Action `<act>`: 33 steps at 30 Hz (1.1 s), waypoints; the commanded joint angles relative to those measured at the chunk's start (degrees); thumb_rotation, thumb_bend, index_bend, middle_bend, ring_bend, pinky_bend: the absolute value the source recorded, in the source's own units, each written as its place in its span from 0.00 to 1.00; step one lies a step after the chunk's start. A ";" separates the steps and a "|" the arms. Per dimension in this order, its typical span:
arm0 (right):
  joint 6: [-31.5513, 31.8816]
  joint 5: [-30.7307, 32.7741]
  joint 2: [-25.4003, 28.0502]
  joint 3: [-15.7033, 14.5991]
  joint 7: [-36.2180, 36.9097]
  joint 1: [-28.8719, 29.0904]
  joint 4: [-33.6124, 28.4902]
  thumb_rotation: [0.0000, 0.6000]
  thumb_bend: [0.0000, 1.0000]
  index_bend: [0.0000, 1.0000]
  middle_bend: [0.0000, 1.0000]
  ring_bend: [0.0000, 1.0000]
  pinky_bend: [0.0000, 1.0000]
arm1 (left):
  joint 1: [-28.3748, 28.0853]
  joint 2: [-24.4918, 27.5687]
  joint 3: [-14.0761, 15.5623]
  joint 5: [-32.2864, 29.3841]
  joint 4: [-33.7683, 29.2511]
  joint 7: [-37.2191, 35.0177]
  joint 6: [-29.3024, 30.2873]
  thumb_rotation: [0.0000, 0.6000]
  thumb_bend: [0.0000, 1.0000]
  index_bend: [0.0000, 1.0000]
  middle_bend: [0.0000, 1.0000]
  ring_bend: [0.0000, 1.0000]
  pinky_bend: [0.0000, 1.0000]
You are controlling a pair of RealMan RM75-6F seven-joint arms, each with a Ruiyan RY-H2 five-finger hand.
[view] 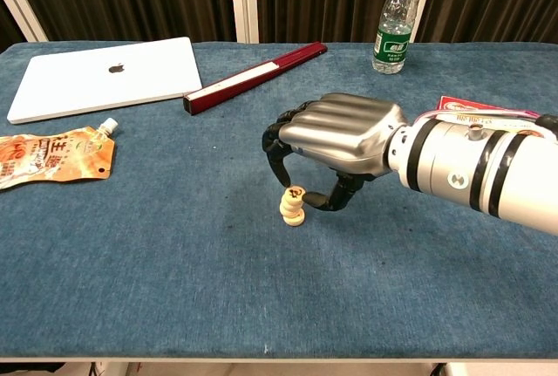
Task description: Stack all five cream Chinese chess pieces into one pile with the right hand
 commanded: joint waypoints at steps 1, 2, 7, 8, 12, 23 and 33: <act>-0.06 -0.05 0.27 -0.16 -0.07 -0.03 -0.25 1.00 0.54 0.46 0.24 0.19 0.20 | -0.01 -0.02 -0.02 0.01 0.04 0.00 0.02 1.00 0.00 0.12 0.09 0.05 0.00; -0.09 -0.15 0.41 -0.24 -0.01 -0.05 -0.39 1.00 0.54 0.45 0.24 0.19 0.19 | -0.02 -0.02 -0.04 -0.01 0.04 -0.01 0.00 1.00 0.00 0.12 0.09 0.05 0.00; 0.87 -0.81 1.56 0.38 1.87 -0.58 -0.99 1.00 0.48 0.39 0.24 0.19 0.19 | -0.07 -0.05 -0.06 -0.04 0.03 0.04 -0.11 1.00 0.00 0.12 0.09 0.05 0.00; 1.16 -0.68 1.75 0.76 2.35 -0.69 -0.89 1.00 0.47 0.38 0.24 0.19 0.19 | -0.09 -0.06 -0.06 -0.04 0.01 0.04 -0.13 1.00 0.00 0.12 0.09 0.05 0.00; 1.66 1.51 1.84 3.19 4.07 -0.68 1.43 1.00 0.41 0.38 0.24 0.19 0.19 | -0.17 -0.04 -0.07 0.10 -0.13 0.17 -0.08 1.00 0.00 0.12 0.09 0.05 0.00; -1.36 12.19 -4.78 6.70 -0.32 2.85 13.94 1.00 0.37 0.44 0.24 0.19 0.19 | -0.17 0.19 0.00 0.05 -0.69 0.74 -0.18 1.00 0.00 0.12 0.09 0.05 0.00; -2.71 16.84 -9.20 7.28 -3.88 5.66 19.84 1.00 0.38 0.46 0.24 0.19 0.19 | -0.11 0.35 -0.05 -0.17 -0.88 0.97 -0.22 1.00 0.00 0.12 0.09 0.05 0.00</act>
